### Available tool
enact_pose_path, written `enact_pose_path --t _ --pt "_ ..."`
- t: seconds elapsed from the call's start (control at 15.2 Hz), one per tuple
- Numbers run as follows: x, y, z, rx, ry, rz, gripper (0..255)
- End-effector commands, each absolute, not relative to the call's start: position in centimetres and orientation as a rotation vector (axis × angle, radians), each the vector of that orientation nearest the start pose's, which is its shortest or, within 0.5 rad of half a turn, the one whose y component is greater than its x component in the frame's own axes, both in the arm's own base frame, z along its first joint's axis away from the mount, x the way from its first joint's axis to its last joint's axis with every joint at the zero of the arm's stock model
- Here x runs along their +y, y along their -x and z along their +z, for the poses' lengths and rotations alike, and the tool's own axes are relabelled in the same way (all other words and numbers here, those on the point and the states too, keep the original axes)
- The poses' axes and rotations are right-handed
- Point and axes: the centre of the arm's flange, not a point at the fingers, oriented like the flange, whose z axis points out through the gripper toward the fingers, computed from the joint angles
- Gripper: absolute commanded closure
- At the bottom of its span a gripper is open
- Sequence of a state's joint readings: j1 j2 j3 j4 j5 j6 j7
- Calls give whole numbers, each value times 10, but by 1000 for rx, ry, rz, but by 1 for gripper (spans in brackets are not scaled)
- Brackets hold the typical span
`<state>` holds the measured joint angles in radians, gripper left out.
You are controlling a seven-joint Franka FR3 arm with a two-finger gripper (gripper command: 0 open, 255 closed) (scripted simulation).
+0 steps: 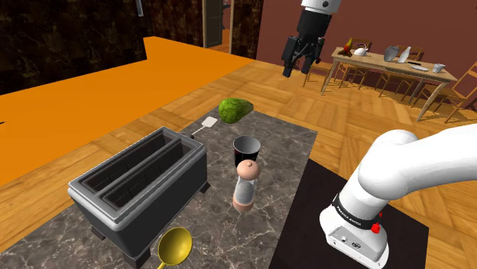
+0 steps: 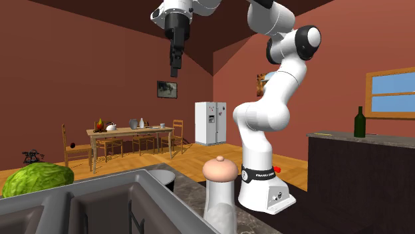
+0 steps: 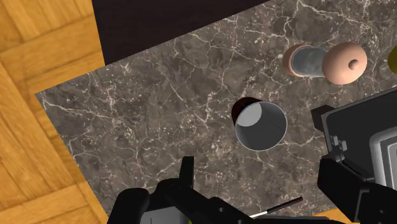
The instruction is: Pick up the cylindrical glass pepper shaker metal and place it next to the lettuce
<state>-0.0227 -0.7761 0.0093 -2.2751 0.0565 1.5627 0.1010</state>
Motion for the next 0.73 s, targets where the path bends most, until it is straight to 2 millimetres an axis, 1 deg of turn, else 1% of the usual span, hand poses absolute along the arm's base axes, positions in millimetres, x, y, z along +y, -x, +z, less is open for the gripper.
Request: enact_pose_path --t 0.0,0.66 --pt "3 -309 625 177 3082 -95 0" --pt "107 -284 542 129 3109 -115 0"
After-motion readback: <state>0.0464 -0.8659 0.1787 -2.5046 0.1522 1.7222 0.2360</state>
